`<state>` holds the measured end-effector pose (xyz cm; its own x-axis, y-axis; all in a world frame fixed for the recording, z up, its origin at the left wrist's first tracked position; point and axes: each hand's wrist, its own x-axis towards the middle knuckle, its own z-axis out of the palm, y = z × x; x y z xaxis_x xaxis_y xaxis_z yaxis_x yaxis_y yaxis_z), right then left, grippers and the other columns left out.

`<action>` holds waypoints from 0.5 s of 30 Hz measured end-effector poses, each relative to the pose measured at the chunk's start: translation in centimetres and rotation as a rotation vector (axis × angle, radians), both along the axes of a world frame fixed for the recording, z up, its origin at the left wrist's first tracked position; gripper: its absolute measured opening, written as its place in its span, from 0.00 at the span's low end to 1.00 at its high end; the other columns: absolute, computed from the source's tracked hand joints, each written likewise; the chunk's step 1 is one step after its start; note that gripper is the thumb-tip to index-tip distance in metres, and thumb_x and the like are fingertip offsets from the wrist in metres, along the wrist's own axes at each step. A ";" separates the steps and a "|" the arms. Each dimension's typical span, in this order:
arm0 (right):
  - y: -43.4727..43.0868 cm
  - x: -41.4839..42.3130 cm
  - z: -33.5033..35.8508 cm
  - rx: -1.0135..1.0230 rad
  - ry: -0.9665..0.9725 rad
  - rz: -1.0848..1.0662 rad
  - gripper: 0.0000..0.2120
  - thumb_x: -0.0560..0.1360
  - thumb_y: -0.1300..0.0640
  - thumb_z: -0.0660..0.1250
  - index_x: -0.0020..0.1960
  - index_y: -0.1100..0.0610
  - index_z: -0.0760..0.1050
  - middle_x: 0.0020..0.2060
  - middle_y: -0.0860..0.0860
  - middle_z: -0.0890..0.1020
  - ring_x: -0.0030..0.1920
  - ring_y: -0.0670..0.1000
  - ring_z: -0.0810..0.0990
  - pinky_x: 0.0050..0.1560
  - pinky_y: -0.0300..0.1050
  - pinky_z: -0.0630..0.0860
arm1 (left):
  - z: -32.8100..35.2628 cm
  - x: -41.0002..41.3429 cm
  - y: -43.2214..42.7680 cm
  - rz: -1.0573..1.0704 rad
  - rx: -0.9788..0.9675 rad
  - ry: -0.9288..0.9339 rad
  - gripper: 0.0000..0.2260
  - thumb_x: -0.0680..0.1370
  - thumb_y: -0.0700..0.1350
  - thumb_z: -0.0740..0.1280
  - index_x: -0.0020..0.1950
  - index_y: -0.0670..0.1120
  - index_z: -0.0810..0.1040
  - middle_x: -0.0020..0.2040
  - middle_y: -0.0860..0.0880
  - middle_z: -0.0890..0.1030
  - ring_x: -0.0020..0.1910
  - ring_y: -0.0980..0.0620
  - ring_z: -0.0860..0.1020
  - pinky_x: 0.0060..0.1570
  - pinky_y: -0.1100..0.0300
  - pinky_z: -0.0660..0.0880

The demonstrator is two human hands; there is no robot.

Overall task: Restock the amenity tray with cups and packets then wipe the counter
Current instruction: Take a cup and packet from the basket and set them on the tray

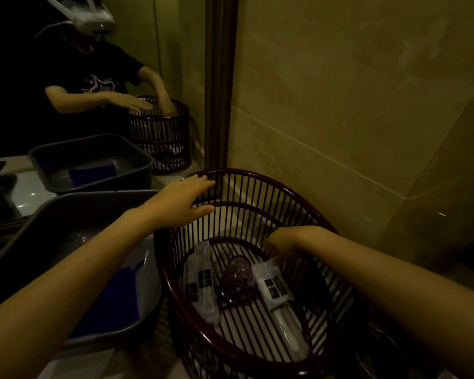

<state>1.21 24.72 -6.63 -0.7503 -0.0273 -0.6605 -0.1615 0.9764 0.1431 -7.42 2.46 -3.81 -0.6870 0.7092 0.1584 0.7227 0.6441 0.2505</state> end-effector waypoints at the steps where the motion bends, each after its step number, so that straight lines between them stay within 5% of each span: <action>1: -0.1 -0.8 -0.6 0.030 -0.006 0.016 0.20 0.78 0.56 0.61 0.68 0.61 0.68 0.65 0.58 0.73 0.63 0.57 0.73 0.60 0.47 0.71 | -0.2 -0.7 0.4 0.009 -0.042 0.056 0.29 0.76 0.57 0.60 0.74 0.51 0.55 0.76 0.47 0.56 0.75 0.50 0.51 0.72 0.50 0.48; 4: -0.5 -2.8 -2.6 0.123 -0.026 0.049 0.20 0.77 0.58 0.63 0.68 0.61 0.68 0.65 0.58 0.73 0.63 0.57 0.74 0.59 0.46 0.71 | -1.1 -2.5 0.7 0.076 -0.151 0.158 0.32 0.76 0.58 0.58 0.75 0.50 0.49 0.77 0.47 0.50 0.75 0.50 0.45 0.72 0.50 0.41; 9: -0.5 -5.0 -5.8 0.198 -0.037 0.101 0.21 0.78 0.60 0.58 0.71 0.60 0.63 0.70 0.59 0.68 0.67 0.58 0.69 0.64 0.49 0.68 | -2.0 -3.2 0.6 0.110 -0.177 0.139 0.36 0.75 0.62 0.56 0.75 0.46 0.44 0.77 0.46 0.46 0.76 0.49 0.44 0.72 0.54 0.45; 15: -0.7 -5.3 -9.6 0.212 -0.066 0.101 0.20 0.75 0.53 0.64 0.66 0.56 0.70 0.64 0.55 0.75 0.62 0.56 0.74 0.59 0.50 0.74 | -2.1 -2.9 0.5 0.105 -0.238 0.188 0.37 0.75 0.65 0.51 0.74 0.45 0.43 0.77 0.45 0.43 0.75 0.49 0.42 0.71 0.56 0.41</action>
